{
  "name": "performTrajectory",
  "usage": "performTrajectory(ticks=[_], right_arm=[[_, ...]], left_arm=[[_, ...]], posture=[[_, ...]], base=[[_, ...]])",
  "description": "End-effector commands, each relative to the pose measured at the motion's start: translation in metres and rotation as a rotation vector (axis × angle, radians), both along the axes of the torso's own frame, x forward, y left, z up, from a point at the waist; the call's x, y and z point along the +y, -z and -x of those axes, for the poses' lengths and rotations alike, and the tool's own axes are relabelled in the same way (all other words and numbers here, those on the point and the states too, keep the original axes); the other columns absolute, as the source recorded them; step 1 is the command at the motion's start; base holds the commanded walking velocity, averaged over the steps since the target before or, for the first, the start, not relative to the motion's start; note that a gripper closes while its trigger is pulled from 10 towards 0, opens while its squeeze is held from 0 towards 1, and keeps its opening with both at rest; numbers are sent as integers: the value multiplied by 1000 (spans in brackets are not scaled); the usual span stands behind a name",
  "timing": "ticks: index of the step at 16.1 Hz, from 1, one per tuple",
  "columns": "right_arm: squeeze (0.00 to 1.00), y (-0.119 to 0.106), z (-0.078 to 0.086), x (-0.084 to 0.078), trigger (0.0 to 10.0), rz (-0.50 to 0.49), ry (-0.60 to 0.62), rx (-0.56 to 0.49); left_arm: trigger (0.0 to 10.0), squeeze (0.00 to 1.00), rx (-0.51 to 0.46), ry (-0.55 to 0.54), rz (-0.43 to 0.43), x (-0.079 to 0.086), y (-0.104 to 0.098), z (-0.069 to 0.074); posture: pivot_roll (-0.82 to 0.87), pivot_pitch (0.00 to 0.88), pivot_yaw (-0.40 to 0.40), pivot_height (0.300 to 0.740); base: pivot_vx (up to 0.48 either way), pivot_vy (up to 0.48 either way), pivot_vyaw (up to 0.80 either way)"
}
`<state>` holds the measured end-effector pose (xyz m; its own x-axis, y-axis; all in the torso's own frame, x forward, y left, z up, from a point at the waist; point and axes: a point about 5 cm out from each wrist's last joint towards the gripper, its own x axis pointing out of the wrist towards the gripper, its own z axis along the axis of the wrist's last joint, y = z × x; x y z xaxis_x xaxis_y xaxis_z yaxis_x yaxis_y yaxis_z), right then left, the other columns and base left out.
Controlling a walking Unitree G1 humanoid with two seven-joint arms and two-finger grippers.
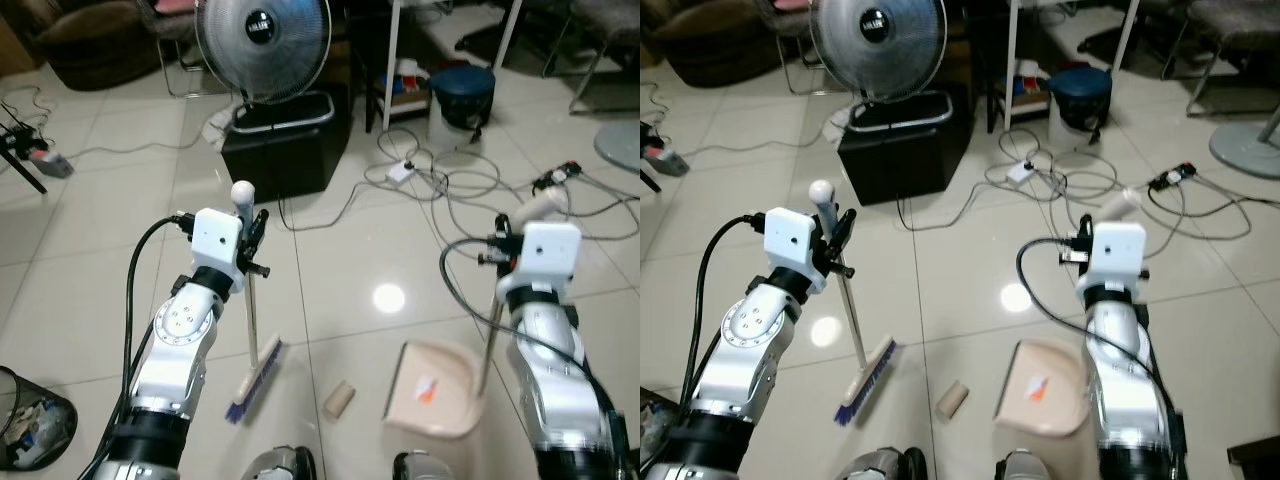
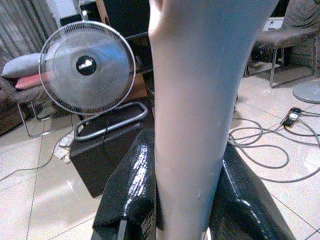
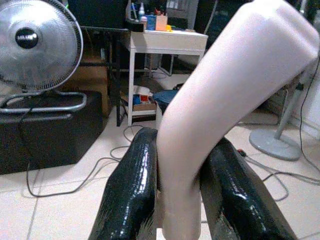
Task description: Sweep floor
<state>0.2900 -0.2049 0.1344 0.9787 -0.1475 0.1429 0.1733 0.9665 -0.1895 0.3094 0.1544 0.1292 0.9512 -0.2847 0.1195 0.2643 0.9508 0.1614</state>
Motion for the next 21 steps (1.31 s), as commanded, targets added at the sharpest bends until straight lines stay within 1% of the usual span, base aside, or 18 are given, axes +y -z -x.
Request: performTrajectory(ticks=[1, 2, 4, 5, 6, 7, 8, 9, 10, 11, 13, 14, 15, 17, 19, 21], right_arm=[[0, -4, -5, 4, 10000, 27, -32, -31], [0, -4, -8, 5, 10000, 36, -41, -35], [0, -1, -20, 12, 10000, 41, -85, -31], [0, 2, -22, 14, 10000, 44, -94, -25], [0, 9, -29, 23, 10000, 53, -127, -2], [0, 17, -34, 35, 10000, 72, -174, 21], [0, 23, -37, 47, 10000, 87, -210, 40], [0, 25, -39, 52, 10000, 95, -225, 47], [0, 28, -41, 66, 10000, 102, -246, 41], [0, 28, -42, 70, 10000, 100, -251, 36], [0, 22, -45, 86, 10000, 56, -257, -23], [0, 21, -45, 88, 10000, 46, -258, -34], [0, 19, -45, 96, 10000, 25, -267, -58], [0, 15, -42, 111, 10000, 8, -308, -102], [0, 9, -39, 122, 10000, -20, -335, -147], [0, 5, -35, 134, 10000, -38, -372, -186]], left_arm=[[10000, 0, -25, -35, -9, 7, -2, -3], [10000, 0, -33, -47, -13, 9, -1, -4], [10000, 0, -48, -84, 40, 10, 5, -7], [10000, 0, -50, -84, 37, 9, 7, -7], [10000, 0, -44, -87, 31, 8, 12, -9], [10000, 0, -41, -68, 10, 4, 17, -10], [10000, 0, -28, -54, 7, 1, 23, -10], [10000, 0, -22, -43, 5, -2, 25, -10], [10000, 0, -9, -22, 11, -8, 31, -9], [10000, 0, -7, -16, 16, -10, 33, -8], [10000, 0, 2, -18, 89, -19, 37, -8], [10000, 0, 5, -24, 103, -19, 38, -8], [10000, 0, 13, -48, 143, -21, 40, -9], [10000, 0, 37, -84, 194, -25, 43, -11], [10000, 0, 43, -99, 226, -28, 43, -11], [10000, 0, 52, -146, 262, -27, 45, -12]], posture=[[20, 199, 120, 740], [26, 219, 118, 740], [48, 258, 112, 740], [53, 267, 111, 740], [64, 287, 113, 740], [71, 306, 120, 740], [75, 315, 125, 740], [77, 317, 126, 740], [83, 329, 133, 740], [83, 329, 133, 740], [85, 347, 142, 740], [84, 349, 143, 740], [80, 355, 147, 740], [73, 360, 152, 740], [68, 362, 154, 740], [67, 362, 155, 740]], base=[[0, 0, 0], [0, 0, 0], [0, 0, 0], [0, 0, 0], [0, 0, 0], [0, 0, 0], [0, 0, 0], [0, 0, 0], [0, 0, 0], [0, 0, 0], [0, 0, 0], [0, 0, 0], [0, 0, 0], [0, 0, 0], [0, 0, 0], [0, 0, 0]])
